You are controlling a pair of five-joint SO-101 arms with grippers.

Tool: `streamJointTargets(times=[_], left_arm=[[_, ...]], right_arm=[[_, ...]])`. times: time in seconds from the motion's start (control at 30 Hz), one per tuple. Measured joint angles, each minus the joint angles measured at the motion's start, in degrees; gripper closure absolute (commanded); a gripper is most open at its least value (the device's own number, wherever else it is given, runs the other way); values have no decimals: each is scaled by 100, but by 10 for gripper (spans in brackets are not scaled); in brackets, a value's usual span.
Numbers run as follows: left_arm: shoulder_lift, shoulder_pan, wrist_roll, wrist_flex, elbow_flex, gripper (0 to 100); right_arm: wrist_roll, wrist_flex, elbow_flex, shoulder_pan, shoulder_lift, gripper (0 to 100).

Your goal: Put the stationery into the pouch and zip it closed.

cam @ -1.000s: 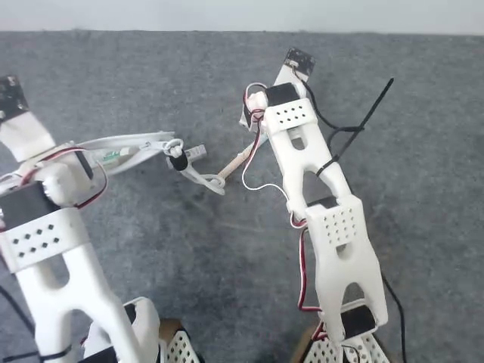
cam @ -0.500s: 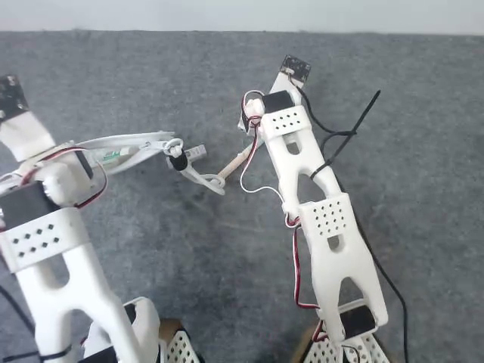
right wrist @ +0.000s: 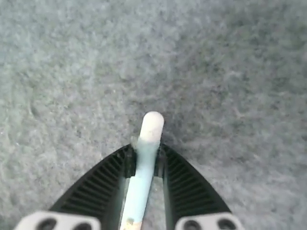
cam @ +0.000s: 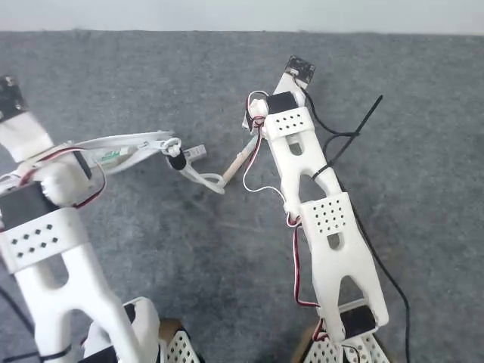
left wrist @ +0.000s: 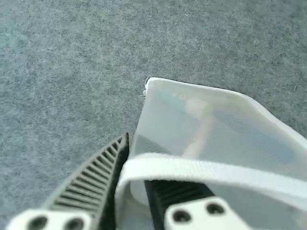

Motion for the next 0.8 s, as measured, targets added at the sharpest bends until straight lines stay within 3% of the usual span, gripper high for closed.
streamJointTargets(times=[0.37,0.8], left_arm=[[0,-35,0,0,0,989],[0,-35,0,0,0,989]], right_arm=[[457,1327,-1292,-88,9,989],[1160,2127,-2374,-334,9,993]])
